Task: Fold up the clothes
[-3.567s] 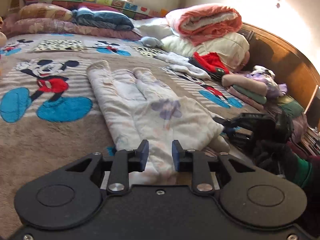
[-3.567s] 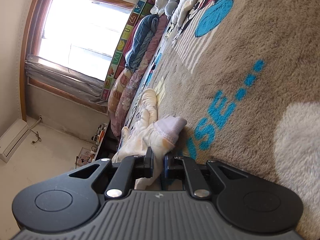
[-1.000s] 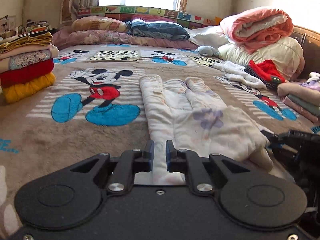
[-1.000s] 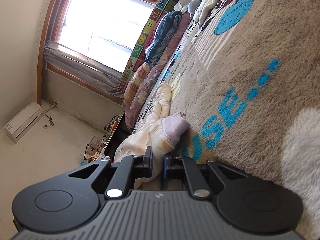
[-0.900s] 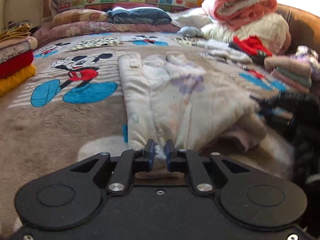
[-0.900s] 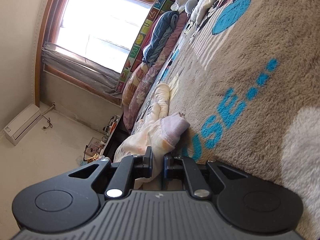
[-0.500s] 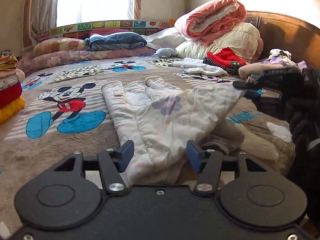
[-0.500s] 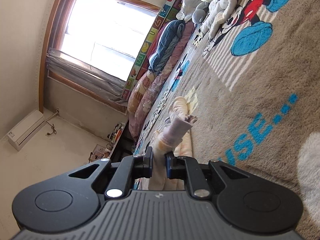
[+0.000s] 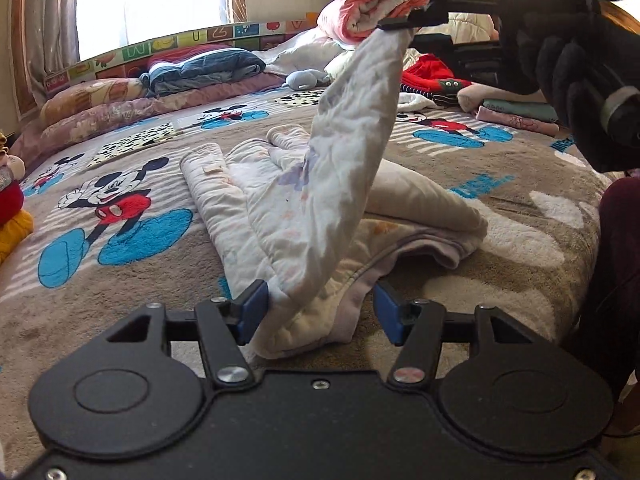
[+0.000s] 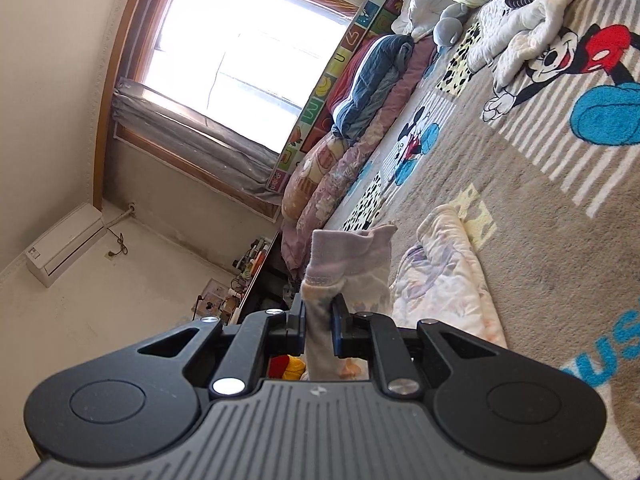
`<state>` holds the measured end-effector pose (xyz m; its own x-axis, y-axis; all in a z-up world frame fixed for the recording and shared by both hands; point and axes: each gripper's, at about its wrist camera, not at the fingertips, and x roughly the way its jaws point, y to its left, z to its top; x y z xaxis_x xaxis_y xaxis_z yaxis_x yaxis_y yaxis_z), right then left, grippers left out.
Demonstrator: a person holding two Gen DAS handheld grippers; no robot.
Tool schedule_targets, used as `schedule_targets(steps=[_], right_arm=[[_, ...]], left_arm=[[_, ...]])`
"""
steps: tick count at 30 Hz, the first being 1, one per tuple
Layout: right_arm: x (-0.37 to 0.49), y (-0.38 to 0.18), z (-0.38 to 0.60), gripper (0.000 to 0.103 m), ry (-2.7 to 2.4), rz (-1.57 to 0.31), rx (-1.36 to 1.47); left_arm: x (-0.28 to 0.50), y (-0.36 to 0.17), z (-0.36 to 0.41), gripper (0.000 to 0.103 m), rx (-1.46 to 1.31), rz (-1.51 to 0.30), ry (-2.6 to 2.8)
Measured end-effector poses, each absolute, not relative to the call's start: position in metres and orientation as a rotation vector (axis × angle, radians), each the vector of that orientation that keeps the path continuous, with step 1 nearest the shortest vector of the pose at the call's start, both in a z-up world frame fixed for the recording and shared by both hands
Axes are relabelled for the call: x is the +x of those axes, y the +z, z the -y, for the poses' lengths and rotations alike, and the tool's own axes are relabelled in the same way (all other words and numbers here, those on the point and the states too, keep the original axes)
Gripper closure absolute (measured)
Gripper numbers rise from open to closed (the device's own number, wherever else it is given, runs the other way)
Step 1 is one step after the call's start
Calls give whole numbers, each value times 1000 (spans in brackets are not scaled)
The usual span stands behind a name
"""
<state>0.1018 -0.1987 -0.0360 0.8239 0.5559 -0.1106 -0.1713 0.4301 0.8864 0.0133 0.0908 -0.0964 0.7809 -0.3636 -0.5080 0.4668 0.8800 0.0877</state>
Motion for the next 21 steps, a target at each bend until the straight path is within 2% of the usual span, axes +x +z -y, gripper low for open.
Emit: schedule_targets(steps=[5,9,21], right_arm=[[128,-17,176,87,479,-448,963],[148,-9,156,87,469,-472,899],[204,-7,91,90,434,-602,684]], left_arm=[[20,-93,-93,47,181,-450,-453],[31,-102,-85,61,209,-520,-495],[52,-103,-121,61,-89,-620,-551]])
